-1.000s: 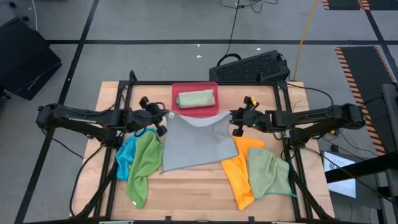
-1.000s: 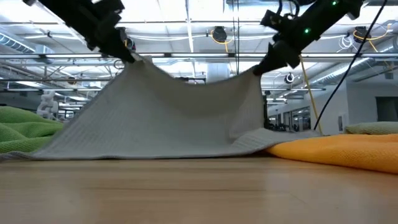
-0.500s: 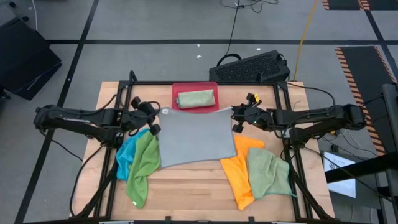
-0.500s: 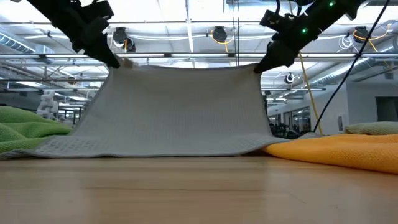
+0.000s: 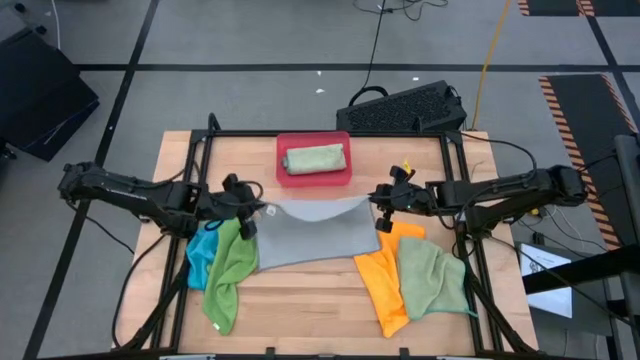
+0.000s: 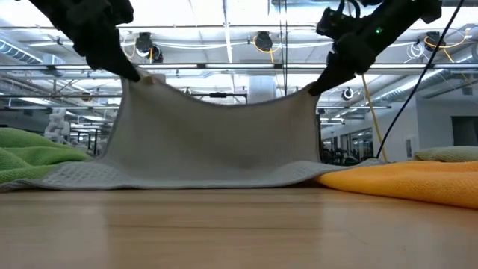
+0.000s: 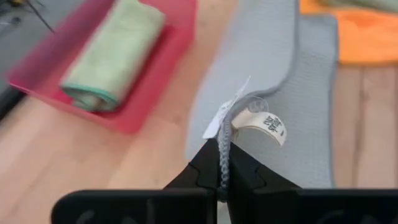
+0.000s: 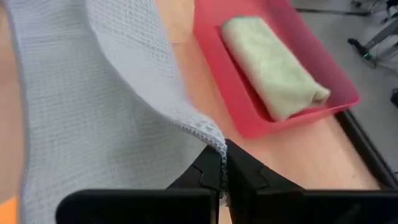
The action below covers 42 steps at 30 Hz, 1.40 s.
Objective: Fold microfiber towels
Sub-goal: Fold the gray towel
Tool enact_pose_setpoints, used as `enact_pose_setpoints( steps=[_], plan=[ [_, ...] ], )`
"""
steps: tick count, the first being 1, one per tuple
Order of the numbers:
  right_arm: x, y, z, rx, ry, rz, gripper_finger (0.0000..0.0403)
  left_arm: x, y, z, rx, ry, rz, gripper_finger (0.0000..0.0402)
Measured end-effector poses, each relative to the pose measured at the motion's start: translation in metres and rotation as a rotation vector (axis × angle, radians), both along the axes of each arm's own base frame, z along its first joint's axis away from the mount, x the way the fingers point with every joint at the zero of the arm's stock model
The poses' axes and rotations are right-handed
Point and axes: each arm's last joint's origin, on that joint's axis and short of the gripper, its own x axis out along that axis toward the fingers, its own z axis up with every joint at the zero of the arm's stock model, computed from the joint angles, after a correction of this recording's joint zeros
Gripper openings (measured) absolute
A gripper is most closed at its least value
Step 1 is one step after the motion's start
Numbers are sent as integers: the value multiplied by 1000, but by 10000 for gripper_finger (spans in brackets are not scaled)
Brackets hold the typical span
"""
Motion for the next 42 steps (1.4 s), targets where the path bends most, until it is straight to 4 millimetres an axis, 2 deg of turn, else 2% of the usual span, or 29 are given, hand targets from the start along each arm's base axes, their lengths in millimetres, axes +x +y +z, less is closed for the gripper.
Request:
enact_pose_setpoints(
  steps=[4,9,15,21,27,36,42],
  plan=[
    [-1,7,-5,102,29,39,4,4,-13,-9,-30,50,-46,5],
    [0,16,-10,207,40,66,4,10,-25,-21,-24,113,-56,16],
    [-3,17,-35,254,115,14,4,20,-31,-37,-18,188,-38,5],
    [-3,20,-47,350,132,49,4,24,-37,-47,-33,223,-22,14],
    [-4,21,-50,383,131,69,4,21,-42,-45,-31,219,-49,9],
    [0,22,-47,389,86,93,4,13,-39,-22,27,138,-150,7],
    [-1,24,-48,391,92,99,4,10,-45,-31,26,198,-237,17]
  ],
)
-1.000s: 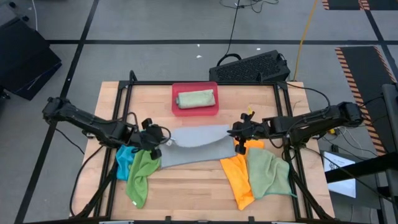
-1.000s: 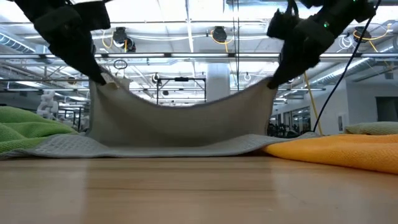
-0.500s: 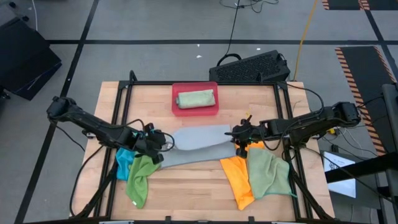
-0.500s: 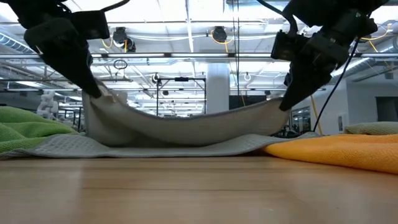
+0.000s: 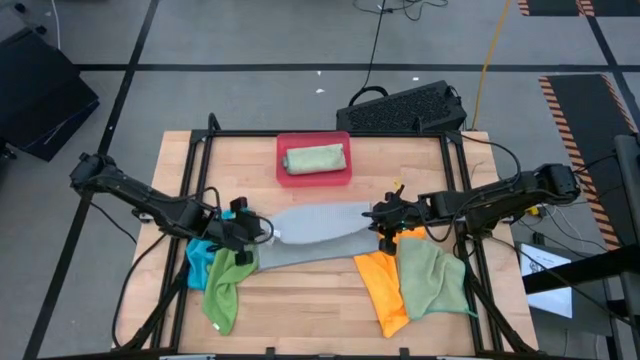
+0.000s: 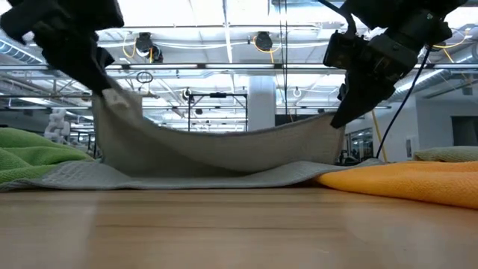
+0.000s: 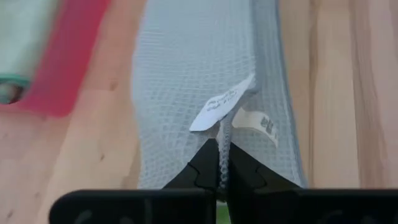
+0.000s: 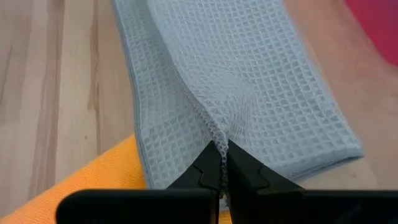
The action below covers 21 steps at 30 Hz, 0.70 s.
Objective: Fold microfiber towels
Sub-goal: Fold the gray towel
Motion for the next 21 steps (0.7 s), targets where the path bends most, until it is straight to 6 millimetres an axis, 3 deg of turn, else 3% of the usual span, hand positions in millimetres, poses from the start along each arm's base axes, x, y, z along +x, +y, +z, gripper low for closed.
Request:
enact_pose_setpoints(
  steps=[7,17,21],
  plan=[
    [-1,7,-6,22,-51,14,4,-6,-8,-17,41,52,-42,12],
    [-9,7,-19,-13,-23,-22,4,-2,-16,-14,59,-23,-85,6],
    [-9,7,-19,-12,-26,-23,4,-3,-16,-14,46,-22,-69,28]
  ],
)
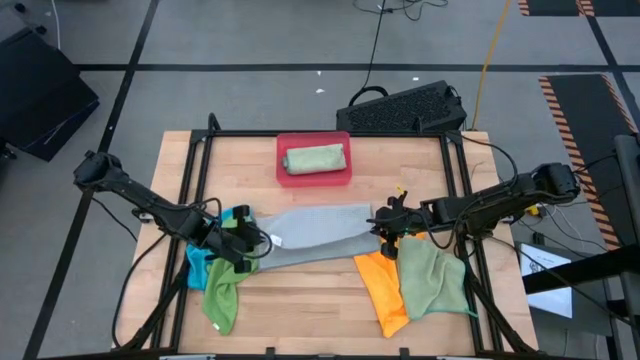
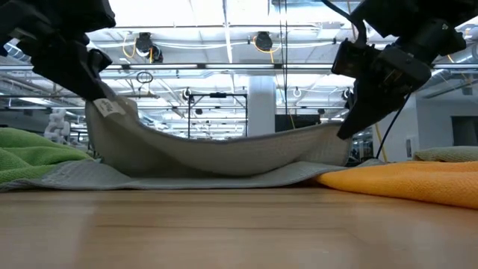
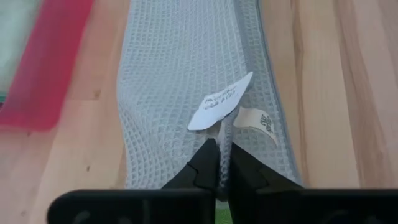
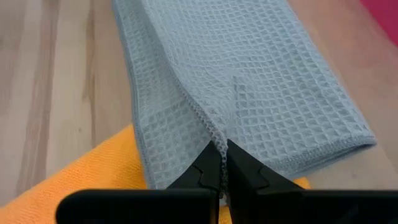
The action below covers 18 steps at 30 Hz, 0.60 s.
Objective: Fold microfiber towels
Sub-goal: Fold the gray towel
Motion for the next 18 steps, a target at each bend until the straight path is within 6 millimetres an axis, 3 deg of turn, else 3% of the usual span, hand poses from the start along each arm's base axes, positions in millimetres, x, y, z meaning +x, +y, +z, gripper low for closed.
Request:
enact_pose_setpoints(
  steps=[6,11,18],
  plan=[
    [0,0,0,2,-1,0,4,0,0,0,-8,-1,2,39],
    [0,0,0,-8,4,9,4,1,-1,1,-2,-11,-12,7],
    [2,2,-8,24,41,48,4,4,-3,-8,14,21,-25,4]
  ],
)
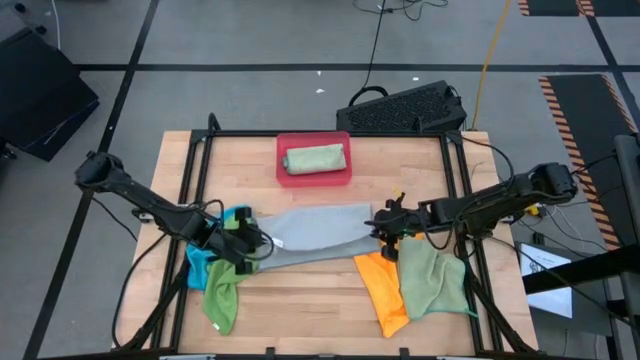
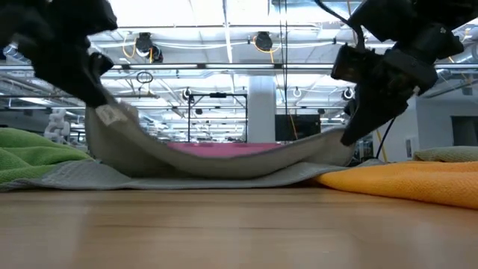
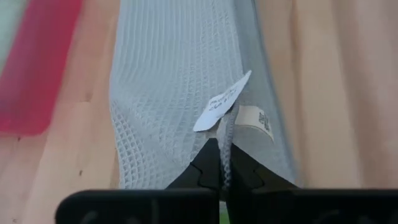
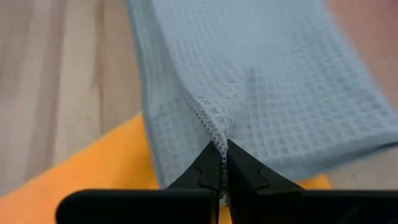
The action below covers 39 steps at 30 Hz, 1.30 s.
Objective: Fold microfiber towels
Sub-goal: Fold the gray towel
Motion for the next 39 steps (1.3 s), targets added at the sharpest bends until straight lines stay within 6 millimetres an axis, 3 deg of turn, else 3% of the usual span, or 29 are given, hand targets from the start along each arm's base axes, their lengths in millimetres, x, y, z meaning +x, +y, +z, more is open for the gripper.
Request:
enact_pose_setpoints(
  steps=[5,14,21,35,39],
  plan=[
    [0,-4,-4,-76,27,0,4,0,2,-13,99,47,-10,5],
    [-4,-12,18,-54,-5,29,4,1,0,-8,57,10,9,4],
    [-5,-6,7,18,26,69,4,10,-8,-9,-20,-54,-5,4],
    [-2,-2,1,29,46,76,5,12,-14,-25,1,41,-36,5],
    [-2,-2,1,26,47,76,24,11,-15,-25,-16,49,-49,7]
  ],
)
